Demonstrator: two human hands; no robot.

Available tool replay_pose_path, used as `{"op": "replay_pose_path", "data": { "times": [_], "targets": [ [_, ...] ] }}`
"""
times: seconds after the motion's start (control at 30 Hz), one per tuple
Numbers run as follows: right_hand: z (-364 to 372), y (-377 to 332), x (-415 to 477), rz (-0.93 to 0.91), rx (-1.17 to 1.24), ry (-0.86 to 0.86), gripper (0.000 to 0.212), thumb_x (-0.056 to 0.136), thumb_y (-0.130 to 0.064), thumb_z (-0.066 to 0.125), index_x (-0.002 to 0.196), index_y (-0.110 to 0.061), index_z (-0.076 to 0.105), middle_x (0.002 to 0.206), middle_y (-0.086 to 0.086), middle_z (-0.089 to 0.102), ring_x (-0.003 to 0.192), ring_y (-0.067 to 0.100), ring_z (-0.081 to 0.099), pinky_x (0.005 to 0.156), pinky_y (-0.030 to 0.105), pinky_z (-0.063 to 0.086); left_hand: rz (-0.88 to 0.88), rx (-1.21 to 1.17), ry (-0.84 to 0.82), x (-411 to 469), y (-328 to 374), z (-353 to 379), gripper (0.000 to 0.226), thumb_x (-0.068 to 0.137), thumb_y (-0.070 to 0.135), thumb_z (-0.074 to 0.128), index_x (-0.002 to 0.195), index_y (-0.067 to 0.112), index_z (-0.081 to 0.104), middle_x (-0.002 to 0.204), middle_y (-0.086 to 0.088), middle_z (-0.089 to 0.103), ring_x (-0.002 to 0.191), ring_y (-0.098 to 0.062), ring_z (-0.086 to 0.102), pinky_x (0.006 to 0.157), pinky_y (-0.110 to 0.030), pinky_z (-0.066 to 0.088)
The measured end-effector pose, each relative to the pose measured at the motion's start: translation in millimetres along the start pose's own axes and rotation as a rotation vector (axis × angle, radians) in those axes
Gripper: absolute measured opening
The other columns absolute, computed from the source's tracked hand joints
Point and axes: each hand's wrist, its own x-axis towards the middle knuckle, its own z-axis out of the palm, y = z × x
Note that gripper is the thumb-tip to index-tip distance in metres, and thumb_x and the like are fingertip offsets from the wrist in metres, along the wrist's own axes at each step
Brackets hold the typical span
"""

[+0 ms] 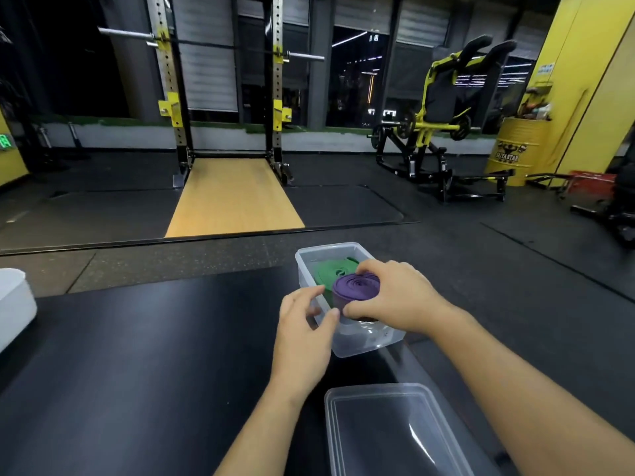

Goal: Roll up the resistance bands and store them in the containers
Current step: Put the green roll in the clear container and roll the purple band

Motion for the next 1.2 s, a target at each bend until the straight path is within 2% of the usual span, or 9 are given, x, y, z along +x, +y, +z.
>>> {"op": "replay_pose_path", "data": {
  "times": [0.07,0.17,0.3,0.47,0.63,0.77,0.87,0.97,1.2],
  "targets": [
    [1.5,4.0,9.8,-0.003,0.007,-0.067,0.065,0.058,-0.077,0.070,0.114,-0.047,0.059,0.102,-0.018,0.062,0.104,0.017,0.056,0.093,0.039,0.051,-0.035,-0.041,0.008,6.3,-1.3,4.7,0.033,0.098,0.025,0.068,0.123,0.044,0.060,0.123,0.020,0.047,0.098,0.011,0.059,0.077,-0.011,0.051],
    [2.9,3.3,20.8,0.044,0.027,-0.198,0.059,0.057,-0.075,0.072,0.108,-0.049,0.061,0.104,-0.012,0.063,0.099,0.015,0.058,0.087,0.035,0.053,-0.125,-0.153,0.017,15.8,-4.2,6.5,0.037,0.097,0.017,0.068,0.123,0.043,0.062,0.116,0.000,0.055,0.095,-0.012,0.069,0.078,-0.030,0.062],
    [5.8,1.0,27.4,0.062,0.023,-0.269,0.058,0.061,-0.073,0.072,0.110,-0.045,0.060,0.101,-0.014,0.060,0.093,0.009,0.058,0.075,0.031,0.049,-0.148,-0.249,-0.018,16.4,-4.7,5.5,0.041,0.097,0.011,0.066,0.130,0.035,0.062,0.102,-0.010,0.061,0.087,-0.021,0.069,0.064,-0.023,0.059],
    [5.2,-7.2,27.2,0.082,-0.034,-0.322,0.057,0.065,-0.070,0.070,0.111,-0.040,0.056,0.102,-0.012,0.061,0.093,0.011,0.058,0.083,0.035,0.053,-0.156,-0.253,-0.011,16.0,-6.2,6.7,0.044,0.096,0.011,0.066,0.133,0.036,0.061,0.101,-0.012,0.063,0.094,-0.032,0.071,0.063,-0.025,0.060],
    [3.8,-11.8,27.8,0.129,-0.012,-0.355,0.066,0.051,-0.069,0.070,0.106,-0.036,0.053,0.103,-0.008,0.063,0.095,0.015,0.059,0.082,0.037,0.052,-0.145,-0.201,-0.025,14.6,-5.0,7.5,0.036,0.096,0.013,0.065,0.122,0.038,0.067,0.093,-0.008,0.061,0.085,-0.030,0.073,0.067,-0.034,0.064],
    [5.8,-14.2,27.9,0.142,-0.062,-0.332,0.078,0.041,-0.072,0.067,0.108,-0.036,0.051,0.102,-0.007,0.062,0.095,0.017,0.060,0.087,0.040,0.054,-0.129,-0.179,-0.043,14.5,-3.1,7.2,0.030,0.091,0.012,0.065,0.107,0.036,0.074,0.090,-0.009,0.062,0.078,-0.026,0.071,0.063,-0.032,0.063],
    [10.3,-17.5,25.6,0.154,-0.131,-0.307,0.067,0.059,-0.066,0.071,0.112,-0.033,0.048,0.099,-0.009,0.060,0.092,0.017,0.058,0.079,0.037,0.049,-0.125,-0.181,-0.050,15.0,-2.3,6.5,0.030,0.090,0.009,0.065,0.103,0.035,0.076,0.084,-0.008,0.062,0.074,-0.026,0.070,0.067,-0.039,0.065],
    [16.4,-20.7,22.6,0.131,-0.234,-0.249,0.056,0.075,-0.061,0.069,0.115,-0.030,0.045,0.107,-0.007,0.059,0.094,0.020,0.057,0.076,0.036,0.040,-0.132,-0.184,-0.051,13.7,-0.4,6.7,0.031,0.089,0.009,0.066,0.101,0.034,0.077,0.082,-0.011,0.065,0.071,-0.020,0.069,0.070,-0.045,0.066],
    [22.3,-19.6,27.9,0.153,-0.167,-0.304,0.060,0.077,-0.056,0.076,0.112,-0.026,0.038,0.114,0.002,0.046,0.100,0.027,0.055,0.086,0.042,0.051,-0.134,-0.219,-0.055,11.8,3.6,6.3,0.029,0.091,0.007,0.066,0.103,0.030,0.077,0.095,-0.017,0.067,0.073,-0.014,0.070,0.066,-0.036,0.065]
  ]
}}
